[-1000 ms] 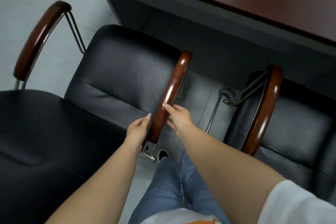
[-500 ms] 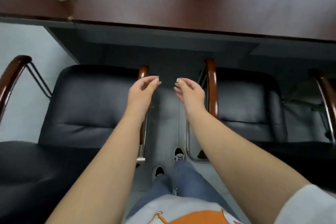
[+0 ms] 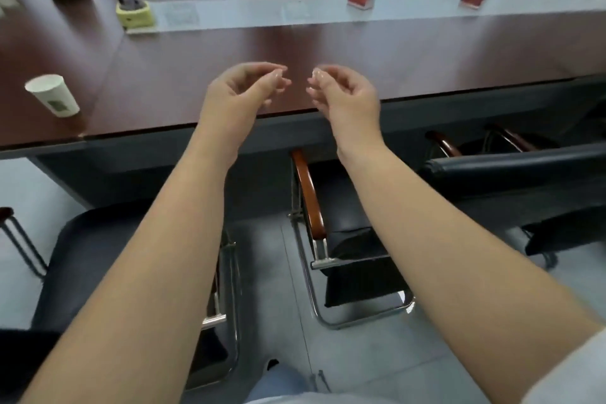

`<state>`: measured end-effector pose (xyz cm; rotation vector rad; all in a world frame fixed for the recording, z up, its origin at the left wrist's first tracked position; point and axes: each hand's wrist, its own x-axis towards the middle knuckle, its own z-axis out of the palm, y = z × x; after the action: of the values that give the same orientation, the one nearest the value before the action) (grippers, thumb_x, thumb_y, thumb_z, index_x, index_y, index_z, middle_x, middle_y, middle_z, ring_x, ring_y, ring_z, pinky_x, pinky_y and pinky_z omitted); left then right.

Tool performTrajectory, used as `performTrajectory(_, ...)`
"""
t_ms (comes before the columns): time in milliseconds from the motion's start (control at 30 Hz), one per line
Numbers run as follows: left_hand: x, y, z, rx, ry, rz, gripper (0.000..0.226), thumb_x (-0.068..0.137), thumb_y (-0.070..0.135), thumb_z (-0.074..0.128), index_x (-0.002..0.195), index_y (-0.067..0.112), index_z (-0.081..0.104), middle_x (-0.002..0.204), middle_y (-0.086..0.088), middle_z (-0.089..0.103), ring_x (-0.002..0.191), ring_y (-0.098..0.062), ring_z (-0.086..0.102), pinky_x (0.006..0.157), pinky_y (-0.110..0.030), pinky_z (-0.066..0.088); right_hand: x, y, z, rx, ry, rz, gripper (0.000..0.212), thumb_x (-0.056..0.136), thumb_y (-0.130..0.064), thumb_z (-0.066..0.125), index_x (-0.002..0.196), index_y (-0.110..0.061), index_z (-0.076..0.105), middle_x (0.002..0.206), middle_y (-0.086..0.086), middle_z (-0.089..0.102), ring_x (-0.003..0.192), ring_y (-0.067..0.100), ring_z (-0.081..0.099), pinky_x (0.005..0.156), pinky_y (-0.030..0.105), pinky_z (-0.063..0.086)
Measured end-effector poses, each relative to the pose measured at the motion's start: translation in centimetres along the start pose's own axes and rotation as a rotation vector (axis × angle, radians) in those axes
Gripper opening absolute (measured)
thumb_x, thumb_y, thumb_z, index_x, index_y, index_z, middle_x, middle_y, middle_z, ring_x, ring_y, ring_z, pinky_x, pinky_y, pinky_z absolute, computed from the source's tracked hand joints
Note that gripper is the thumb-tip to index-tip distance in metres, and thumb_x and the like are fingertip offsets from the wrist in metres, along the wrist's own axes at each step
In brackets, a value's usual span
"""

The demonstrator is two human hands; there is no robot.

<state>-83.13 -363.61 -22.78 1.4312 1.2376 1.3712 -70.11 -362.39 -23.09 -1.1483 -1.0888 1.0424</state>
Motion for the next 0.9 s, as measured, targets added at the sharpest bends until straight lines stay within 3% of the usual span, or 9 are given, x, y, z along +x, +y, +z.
performTrajectory(167, -4.3, 7.7, 5.2, -0.099, -0.156, 0.239, 0.008, 0.091, 0.021, 0.054, 0.094, 0.024, 0.061, 0.089, 0.01, 0.068, 0.095, -0.01, 0.064, 0.093, -0.031, 0.05, -4.8, -7.9, -8.3, -0.106, 0.012, -0.338, 0.008, 0.09, -0.016, 0.059, 0.098, -0.017, 0.06, 0.095, 0.0, 0.064, 0.09, 0.013, 0.063, 0.083, 0.023, 0.054)
performTrajectory(267, -8.0, 10.9, 10.5, -0.167, -0.318, 0.292, 0.011, 0.088, 0.023, 0.055, 0.095, 0.02, 0.062, 0.093, 0.004, 0.067, 0.096, -0.016, 0.063, 0.092, -0.031, 0.05, -9.0, -10.4, -15.6, -0.235, 0.083, -0.421, 0.012, 0.089, -0.017, 0.061, 0.101, -0.015, 0.06, 0.098, 0.005, 0.064, 0.095, 0.02, 0.063, 0.086, 0.028, 0.054)
performTrajectory(367, -12.0, 12.5, 17.2, -0.155, -0.527, 0.292, 0.009, 0.091, 0.022, 0.055, 0.096, 0.02, 0.062, 0.092, 0.004, 0.068, 0.094, -0.013, 0.065, 0.088, -0.026, 0.052, -13.4, -10.6, -23.3, -0.298, 0.212, -0.37, 0.012, 0.088, -0.014, 0.062, 0.1, -0.014, 0.061, 0.096, 0.005, 0.064, 0.092, 0.017, 0.064, 0.081, 0.022, 0.054)
performTrajectory(533, -19.0, 11.3, 27.6, -0.15, -0.789, 0.123, 0.01, 0.09, 0.019, 0.058, 0.086, 0.026, 0.064, 0.08, 0.008, 0.071, 0.083, -0.005, 0.066, 0.085, -0.024, 0.051, -20.7, -8.5, -33.9, -0.352, 0.466, -0.207, 0.011, 0.084, -0.013, 0.066, 0.095, -0.014, 0.064, 0.083, -0.001, 0.066, 0.074, 0.004, 0.063, 0.077, 0.02, 0.052)
performTrajectory(733, -25.8, 8.5, 37.0, -0.114, -1.094, 0.029, 0.009, 0.088, 0.016, 0.06, 0.087, 0.023, 0.066, 0.079, 0.007, 0.07, 0.077, -0.002, 0.065, 0.082, -0.023, 0.05, -29.2, -3.5, -43.0, -0.321, 0.751, 0.008, 0.016, 0.083, -0.012, 0.068, 0.08, -0.026, 0.061, 0.082, 0.001, 0.065, 0.08, 0.015, 0.063, 0.091, 0.036, 0.052)
performTrajectory(900, -27.7, 8.8, 44.1, -0.122, -1.264, 0.01, 0.006, 0.088, 0.017, 0.061, 0.086, 0.02, 0.065, 0.077, 0.009, 0.07, 0.079, -0.004, 0.063, 0.083, -0.022, 0.049, -32.2, -1.9, -48.5, -0.28, 0.942, 0.085, 0.016, 0.081, -0.017, 0.071, 0.081, -0.03, 0.061, 0.093, 0.004, 0.066, 0.094, 0.025, 0.066, 0.095, 0.043, 0.05)
